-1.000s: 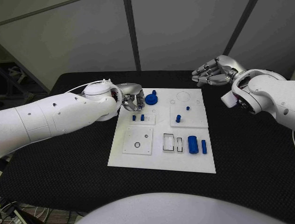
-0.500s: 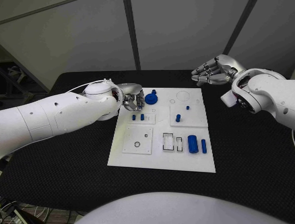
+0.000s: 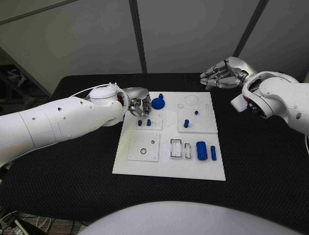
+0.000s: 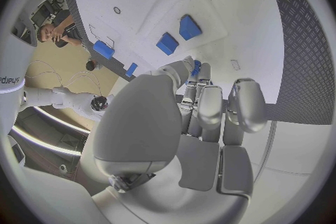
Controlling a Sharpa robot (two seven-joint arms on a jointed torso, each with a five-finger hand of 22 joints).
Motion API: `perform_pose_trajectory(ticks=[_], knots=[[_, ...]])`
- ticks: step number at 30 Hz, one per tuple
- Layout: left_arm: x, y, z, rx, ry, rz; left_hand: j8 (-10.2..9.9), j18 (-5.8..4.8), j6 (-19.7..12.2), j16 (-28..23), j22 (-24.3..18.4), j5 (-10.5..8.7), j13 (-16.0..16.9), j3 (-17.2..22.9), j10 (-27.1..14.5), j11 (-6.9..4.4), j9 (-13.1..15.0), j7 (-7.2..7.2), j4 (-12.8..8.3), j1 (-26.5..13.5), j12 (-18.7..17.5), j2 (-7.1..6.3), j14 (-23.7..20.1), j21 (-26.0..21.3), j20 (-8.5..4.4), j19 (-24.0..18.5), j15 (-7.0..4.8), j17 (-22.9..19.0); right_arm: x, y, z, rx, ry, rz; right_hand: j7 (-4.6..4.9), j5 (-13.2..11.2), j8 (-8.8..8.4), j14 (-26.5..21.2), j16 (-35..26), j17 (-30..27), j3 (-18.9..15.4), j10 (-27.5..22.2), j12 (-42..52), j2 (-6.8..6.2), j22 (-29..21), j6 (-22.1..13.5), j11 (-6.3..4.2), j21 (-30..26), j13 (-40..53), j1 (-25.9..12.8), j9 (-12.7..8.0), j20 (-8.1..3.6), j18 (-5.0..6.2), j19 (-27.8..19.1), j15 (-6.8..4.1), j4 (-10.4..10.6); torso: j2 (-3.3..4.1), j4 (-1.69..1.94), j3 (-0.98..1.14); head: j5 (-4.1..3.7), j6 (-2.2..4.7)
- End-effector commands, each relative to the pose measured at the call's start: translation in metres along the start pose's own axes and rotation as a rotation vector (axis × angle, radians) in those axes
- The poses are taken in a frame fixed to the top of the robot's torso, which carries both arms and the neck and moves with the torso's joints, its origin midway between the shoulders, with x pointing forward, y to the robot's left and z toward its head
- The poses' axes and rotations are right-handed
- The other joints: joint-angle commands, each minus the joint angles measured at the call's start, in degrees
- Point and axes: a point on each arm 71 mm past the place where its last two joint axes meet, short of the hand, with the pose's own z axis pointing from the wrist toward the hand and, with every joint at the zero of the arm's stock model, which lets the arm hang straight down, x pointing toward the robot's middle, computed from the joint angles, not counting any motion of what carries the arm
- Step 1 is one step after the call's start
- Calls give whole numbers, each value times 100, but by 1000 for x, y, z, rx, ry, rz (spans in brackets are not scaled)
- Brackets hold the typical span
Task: Assemble the parts on the task board
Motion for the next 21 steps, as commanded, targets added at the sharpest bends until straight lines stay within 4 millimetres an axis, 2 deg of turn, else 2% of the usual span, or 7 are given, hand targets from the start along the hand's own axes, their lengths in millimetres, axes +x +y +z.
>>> perform_pose_trajectory(ticks=[1,14,21], knots=[[1,0,0,1,11,0,-60,-100,-82,-10,823,-19,-26,-27,-67,50,-24,31,16,-105,-83,-17,-35,-33,12,-18,-4,-28,0,2,0,-8,5,-1,8,40,-5,-20,-4,-7,-25,-32,9,48,-8,-14,-7,-37,-4,-30,-4,0,70,53,-4,3,-2,0,2,-2,-4],[-1,2,-1,-7,-3,-6,-412,-71,-524,-43,776,-19,-184,-161,-484,204,-194,61,101,-255,-508,-187,-82,-225,113,-89,121,-160,-1,1,0,-6,3,-4,8,43,-4,-21,-4,-7,-31,-37,11,50,-16,-18,-7,-48,-3,-26,-4,0,70,61,-4,-2,-9,6,-5,-4,6],[-1,5,-3,-15,-12,-8,-466,-55,-580,-47,750,-19,-205,-233,-579,234,-225,72,108,-262,-572,-197,-90,-309,141,-116,147,-191,-1,1,0,-5,4,-8,8,43,-4,-22,-4,-8,-31,-37,11,49,-16,-18,-7,-49,-3,-26,-4,0,70,61,-4,-3,-5,3,-5,-3,22]])
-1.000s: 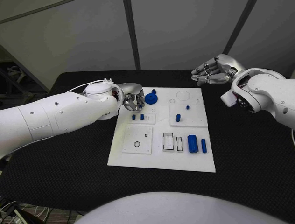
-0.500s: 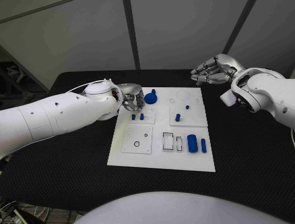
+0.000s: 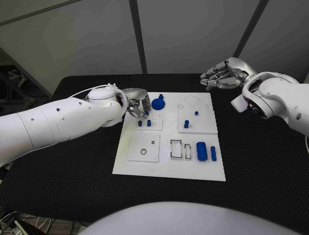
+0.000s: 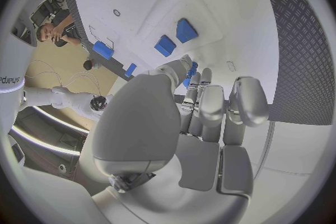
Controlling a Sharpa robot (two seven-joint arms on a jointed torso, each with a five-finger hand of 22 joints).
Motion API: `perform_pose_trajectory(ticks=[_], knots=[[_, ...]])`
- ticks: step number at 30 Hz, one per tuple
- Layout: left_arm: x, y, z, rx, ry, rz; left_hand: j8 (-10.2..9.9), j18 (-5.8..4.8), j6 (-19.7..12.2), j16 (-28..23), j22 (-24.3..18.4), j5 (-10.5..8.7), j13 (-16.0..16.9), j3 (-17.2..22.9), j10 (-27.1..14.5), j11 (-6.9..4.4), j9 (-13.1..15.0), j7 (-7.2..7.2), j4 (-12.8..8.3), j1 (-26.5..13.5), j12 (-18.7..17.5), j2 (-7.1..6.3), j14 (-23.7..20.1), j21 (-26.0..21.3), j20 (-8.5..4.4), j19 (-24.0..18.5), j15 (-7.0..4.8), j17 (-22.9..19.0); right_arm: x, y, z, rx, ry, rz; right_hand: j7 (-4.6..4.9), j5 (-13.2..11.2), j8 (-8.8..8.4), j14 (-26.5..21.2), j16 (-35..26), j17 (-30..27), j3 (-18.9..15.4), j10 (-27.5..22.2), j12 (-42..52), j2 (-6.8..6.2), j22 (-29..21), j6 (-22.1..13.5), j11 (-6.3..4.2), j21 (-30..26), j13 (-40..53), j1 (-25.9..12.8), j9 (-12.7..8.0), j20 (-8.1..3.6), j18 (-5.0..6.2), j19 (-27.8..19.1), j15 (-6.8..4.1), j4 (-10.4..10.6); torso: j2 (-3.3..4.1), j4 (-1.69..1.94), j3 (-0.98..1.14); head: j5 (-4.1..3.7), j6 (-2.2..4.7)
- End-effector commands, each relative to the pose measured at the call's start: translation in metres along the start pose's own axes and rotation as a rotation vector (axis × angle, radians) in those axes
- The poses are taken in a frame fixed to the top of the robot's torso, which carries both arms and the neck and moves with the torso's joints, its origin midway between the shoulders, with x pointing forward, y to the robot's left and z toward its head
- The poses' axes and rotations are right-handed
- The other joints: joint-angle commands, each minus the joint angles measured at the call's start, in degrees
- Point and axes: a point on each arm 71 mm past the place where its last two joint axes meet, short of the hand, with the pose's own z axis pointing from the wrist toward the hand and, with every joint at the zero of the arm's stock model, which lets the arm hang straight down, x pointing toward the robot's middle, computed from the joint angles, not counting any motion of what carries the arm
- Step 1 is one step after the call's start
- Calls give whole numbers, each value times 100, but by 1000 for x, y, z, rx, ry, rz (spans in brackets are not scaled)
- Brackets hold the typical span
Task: Assemble the parts on the task board
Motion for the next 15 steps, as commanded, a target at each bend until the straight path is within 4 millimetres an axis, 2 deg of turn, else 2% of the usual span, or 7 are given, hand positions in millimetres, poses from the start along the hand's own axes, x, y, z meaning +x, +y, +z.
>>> perform_pose_trajectory(ticks=[1,7,11,13,14,15], knots=[[-2,1,-1,-6,-12,-5,-41,-52,-53,-26,746,-19,-11,-49,-53,-9,-10,13,-2,-46,-32,-23,2,-51,40,-17,56,-11,-1,1,0,-6,5,-7,8,15,-5,-23,-5,-8,-32,-39,11,48,-7,-19,-7,-19,-4,-23,-4,1,71,20,-4,-5,1,-3,-3,2,9],[-3,5,-6,-10,-23,-8,-53,-46,-63,-30,738,-19,-15,-78,-79,-2,-18,15,-1,-46,-46,-26,-1,-77,47,-24,62,-26,-1,1,-1,-10,8,-40,6,21,0,-34,-7,-11,12,-53,10,61,-21,-21,-11,-38,-7,97,-3,-10,73,35,-9,-87,2,-1,-5,-3,14],[-6,11,-10,-16,-43,-37,-57,-32,-65,-46,714,-19,-16,-88,-87,0,-21,15,0,-45,-51,-25,-10,-150,50,-53,64,-63,0,2,-1,-24,19,-123,-48,-36,50,-14,7,-11,141,-94,-3,88,-20,77,-41,-33,-22,384,14,-54,75,92,-37,-293,-6,2,-5,-10,29],[-11,15,-13,-21,-66,-72,-53,10,-45,-154,646,-18,-13,-89,-80,-1,-22,28,3,-30,-47,6,-78,-355,56,-138,65,-274,2,2,-3,-34,26,-181,-98,-104,78,253,143,54,164,-95,2,100,56,152,-81,116,-28,497,21,-150,81,311,-120,-420,-7,0,-6,-9,34],[-13,18,-15,-24,-78,-94,-43,50,-14,-295,577,-17,-6,-77,-51,-6,-22,49,4,-6,-30,35,-178,-559,59,-227,64,-521,3,2,-4,-40,30,-210,-128,-136,89,443,250,110,149,-80,10,104,120,190,-110,233,-28,532,24,-221,81,459,-179,-483,-6,-1,-4,-18,47],[-16,21,-17,-28,-90,-120,-25,115,40,-577,461,-15,0,-56,-17,-11,-20,83,-1,28,-10,55,-388,-902,62,-387,59,-995,4,2,-4,-45,33,-241,-159,-159,98,632,363,176,122,-56,18,112,197,231,-141,369,-29,553,26,-304,77,600,-233,-545,-10,1,-6,-28,54]])
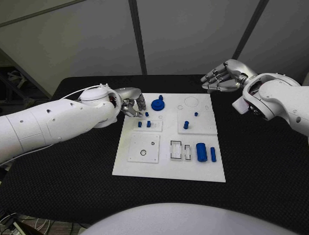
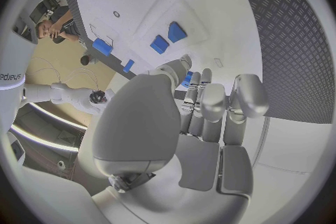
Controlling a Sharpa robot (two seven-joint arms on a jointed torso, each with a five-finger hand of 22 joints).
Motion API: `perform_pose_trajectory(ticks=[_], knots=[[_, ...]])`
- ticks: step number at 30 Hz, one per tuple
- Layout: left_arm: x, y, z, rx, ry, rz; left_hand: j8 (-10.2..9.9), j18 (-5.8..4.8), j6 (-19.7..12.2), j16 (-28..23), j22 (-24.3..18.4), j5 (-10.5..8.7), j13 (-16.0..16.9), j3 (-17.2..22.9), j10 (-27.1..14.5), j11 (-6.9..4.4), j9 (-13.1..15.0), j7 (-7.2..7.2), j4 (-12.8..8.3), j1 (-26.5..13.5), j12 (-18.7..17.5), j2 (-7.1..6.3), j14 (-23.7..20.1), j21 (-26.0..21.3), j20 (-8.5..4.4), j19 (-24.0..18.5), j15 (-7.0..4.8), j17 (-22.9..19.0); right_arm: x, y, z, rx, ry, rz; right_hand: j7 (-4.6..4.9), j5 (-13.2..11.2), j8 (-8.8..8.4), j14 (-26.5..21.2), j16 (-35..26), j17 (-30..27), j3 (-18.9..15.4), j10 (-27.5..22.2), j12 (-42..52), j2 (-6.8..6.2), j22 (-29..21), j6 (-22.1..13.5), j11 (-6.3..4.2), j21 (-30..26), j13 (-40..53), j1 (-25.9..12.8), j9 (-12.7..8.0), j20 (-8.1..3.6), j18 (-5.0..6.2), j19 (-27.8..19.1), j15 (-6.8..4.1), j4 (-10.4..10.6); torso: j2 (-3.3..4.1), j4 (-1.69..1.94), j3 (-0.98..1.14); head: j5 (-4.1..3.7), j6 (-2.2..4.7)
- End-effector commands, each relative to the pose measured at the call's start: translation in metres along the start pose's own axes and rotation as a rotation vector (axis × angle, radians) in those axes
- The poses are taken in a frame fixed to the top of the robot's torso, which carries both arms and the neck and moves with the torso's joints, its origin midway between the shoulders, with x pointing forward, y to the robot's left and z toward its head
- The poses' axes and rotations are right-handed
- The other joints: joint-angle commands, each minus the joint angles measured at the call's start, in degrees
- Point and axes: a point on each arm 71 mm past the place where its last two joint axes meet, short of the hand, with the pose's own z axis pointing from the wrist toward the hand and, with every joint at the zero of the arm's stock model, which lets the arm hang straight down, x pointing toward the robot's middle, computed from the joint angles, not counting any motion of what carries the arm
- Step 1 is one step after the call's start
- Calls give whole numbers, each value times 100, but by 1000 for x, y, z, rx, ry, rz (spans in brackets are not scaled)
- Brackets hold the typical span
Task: Assemble the parts on the task board
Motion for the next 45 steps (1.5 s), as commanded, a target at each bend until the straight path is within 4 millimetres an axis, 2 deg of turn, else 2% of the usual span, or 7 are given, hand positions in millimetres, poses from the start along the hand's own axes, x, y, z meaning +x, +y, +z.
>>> perform_pose_trajectory(ticks=[1,4,6,10,15,25,45], knots=[[-10,6,-4,-6,-62,-119,4,169,82,-579,356,-14,11,25,26,-8,-8,68,-3,48,25,59,-439,-695,6,-329,-4,-947,4,4,-2,-35,26,-180,-57,-62,48,461,282,167,-56,48,29,21,192,118,-92,332,-6,82,8,-191,73,342,-128,-156,-5,1,0,-29,31],[-16,16,-9,-22,-85,-217,-6,295,117,-1245,76,-18,3,64,-11,10,-29,95,-7,91,29,43,-924,-1477,20,-728,9,-1932,8,6,-4,-48,36,-269,-105,-97,43,858,624,377,-131,167,80,55,432,195,-160,710,-1,97,4,-353,63,578,-224,-278,-8,-12,4,-71,66],[-21,26,-15,-35,-106,-322,-13,385,142,-1435,-143,-15,9,77,11,11,-44,114,2,97,72,40,-1049,-2051,24,-1011,13,-2102,13,8,-7,-60,47,-362,-167,-122,-16,828,1364,847,-174,245,86,84,895,279,-186,1322,-22,53,-16,-484,-3,535,-309,-399,-7,-12,6,-155,108],[-26,36,-23,-38,-144,-482,-17,519,191,-1730,-520,-15,0,102,-50,42,-65,154,-21,149,102,38,-1244,-2983,35,-1473,28,-2297,22,9,-11,-67,62,-484,-157,-228,-84,845,2292,1409,-29,291,70,86,1455,329,-225,2022,-15,-21,-22,-527,6,347,-346,-435,-10,-12,-1,-319,181],[-31,43,-31,-5,-198,-762,12,521,279,-1921,-625,-16,17,120,22,40,-70,165,-13,155,207,98,-1325,-3142,45,-1556,33,-2440,37,8,-16,-59,92,-614,-187,-316,-99,850,3164,2000,166,249,44,-7,1876,338,-232,2538,-8,-110,-22,-507,42,206,-324,-408,-7,-10,-2,-461,261],[-37,35,-40,122,-258,-1149,42,519,340,-2025,-715,-16,50,64,128,18,-76,152,18,95,363,163,-1374,-3268,51,-1613,32,-2540,58,5,-18,-49,130,-710,-112,-368,-118,778,3781,2467,279,-112,-14,-177,2090,160,-147,2773,-33,-250,-37,-434,54,68,-246,-321,6,-5,-5,-539,319],[-38,30,-44,167,-278,-1254,72,520,386,-2057,-772,-15,70,-16,164,2,-74,139,16,66,459,201,-1405,-3344,51,-1633,29,-2589,84,4,-11,-43,202,-728,-92,-371,-93,921,5663,4102,664,-158,127,-182,3550,139,-134,4087,-31,-186,-16,-408,-120,545,-238,-363,10,3,-4,-569,315]])
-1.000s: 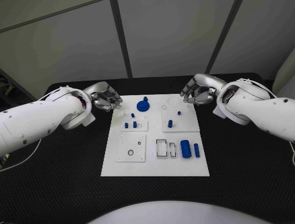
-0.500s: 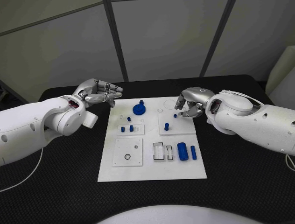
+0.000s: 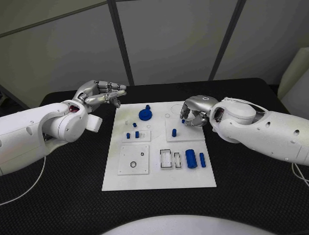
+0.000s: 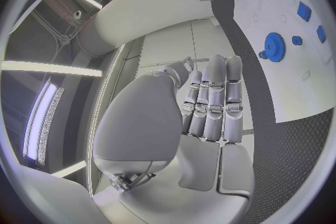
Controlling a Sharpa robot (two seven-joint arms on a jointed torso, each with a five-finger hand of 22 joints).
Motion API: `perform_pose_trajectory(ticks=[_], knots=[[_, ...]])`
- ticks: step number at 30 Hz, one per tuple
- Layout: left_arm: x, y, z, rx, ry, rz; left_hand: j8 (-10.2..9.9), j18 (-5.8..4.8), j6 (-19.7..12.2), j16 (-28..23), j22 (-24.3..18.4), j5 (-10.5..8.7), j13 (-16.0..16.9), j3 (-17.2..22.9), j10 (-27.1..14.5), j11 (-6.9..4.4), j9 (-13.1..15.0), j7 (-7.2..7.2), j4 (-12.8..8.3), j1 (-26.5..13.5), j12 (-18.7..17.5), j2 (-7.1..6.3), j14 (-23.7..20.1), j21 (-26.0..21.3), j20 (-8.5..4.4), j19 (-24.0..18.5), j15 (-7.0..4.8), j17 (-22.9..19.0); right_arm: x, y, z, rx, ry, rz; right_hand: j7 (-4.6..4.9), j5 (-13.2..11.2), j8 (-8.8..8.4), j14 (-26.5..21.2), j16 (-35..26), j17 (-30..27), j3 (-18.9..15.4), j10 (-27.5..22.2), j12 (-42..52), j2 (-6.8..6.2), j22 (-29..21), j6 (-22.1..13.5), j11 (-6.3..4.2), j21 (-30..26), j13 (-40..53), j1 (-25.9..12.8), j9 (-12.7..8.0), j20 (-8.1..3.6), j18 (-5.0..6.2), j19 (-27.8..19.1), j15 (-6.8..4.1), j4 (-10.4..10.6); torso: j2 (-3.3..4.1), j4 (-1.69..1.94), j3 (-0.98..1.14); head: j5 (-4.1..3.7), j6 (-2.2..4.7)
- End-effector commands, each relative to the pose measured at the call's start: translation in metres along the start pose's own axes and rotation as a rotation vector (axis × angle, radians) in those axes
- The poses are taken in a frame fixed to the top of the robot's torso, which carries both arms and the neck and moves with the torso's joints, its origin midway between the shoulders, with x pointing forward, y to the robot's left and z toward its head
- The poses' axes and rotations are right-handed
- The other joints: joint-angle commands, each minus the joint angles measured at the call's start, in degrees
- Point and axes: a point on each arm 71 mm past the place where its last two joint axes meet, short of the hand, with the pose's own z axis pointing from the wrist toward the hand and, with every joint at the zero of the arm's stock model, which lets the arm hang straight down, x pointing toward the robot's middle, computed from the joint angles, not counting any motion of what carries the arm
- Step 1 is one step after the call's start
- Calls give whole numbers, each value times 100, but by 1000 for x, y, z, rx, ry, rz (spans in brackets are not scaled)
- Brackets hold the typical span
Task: Assemble the parts on the task board
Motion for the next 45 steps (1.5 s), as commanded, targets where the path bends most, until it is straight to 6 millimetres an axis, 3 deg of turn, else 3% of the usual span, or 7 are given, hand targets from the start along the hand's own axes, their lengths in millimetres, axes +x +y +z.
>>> perform_pose_trajectory(ticks=[1,16,27,45], knots=[[1,-3,0,30,-4,-39,27,-106,42,-30,-5,-16,5,-39,38,-14,-5,4,8,-10,14,63,-33,-20,10,-41,2,-5,2,1,1,3,21,-23,1,-35,13,237,137,127,59,7,40,14,166,-1,-15,143,-2,73,8,-2,-125,76,37,-12,1,2,2,-2,-5],[2,-4,0,32,-1,-46,30,-105,46,-37,-17,-16,9,-58,43,-17,-6,3,3,-10,34,68,-41,-35,9,-44,0,-16,12,8,8,-10,59,-22,-28,-49,31,294,914,823,354,152,77,81,1055,178,-50,906,6,28,26,-16,-253,394,13,-106,-2,-5,2,9,-36],[1,-3,-1,28,0,-47,30,-105,43,-42,-23,-15,10,-66,40,-17,-7,4,-2,-8,41,70,-48,-44,8,-46,0,-22,14,8,8,11,57,-66,-76,-142,103,283,1139,1008,569,413,136,238,1602,429,-128,1356,50,172,63,-72,-339,618,-56,-338,-6,-4,6,22,-69],[-1,-2,-1,21,-4,-45,28,-105,35,-53,-36,-15,9,-78,22,-14,-11,7,-16,6,50,77,-59,-60,7,-50,0,-34,4,13,2,11,-67,-102,-92,-164,82,248,1276,1051,983,608,94,308,2109,565,-154,1789,104,184,65,-103,-410,728,-96,-682,-10,-3,4,-13,-91]])
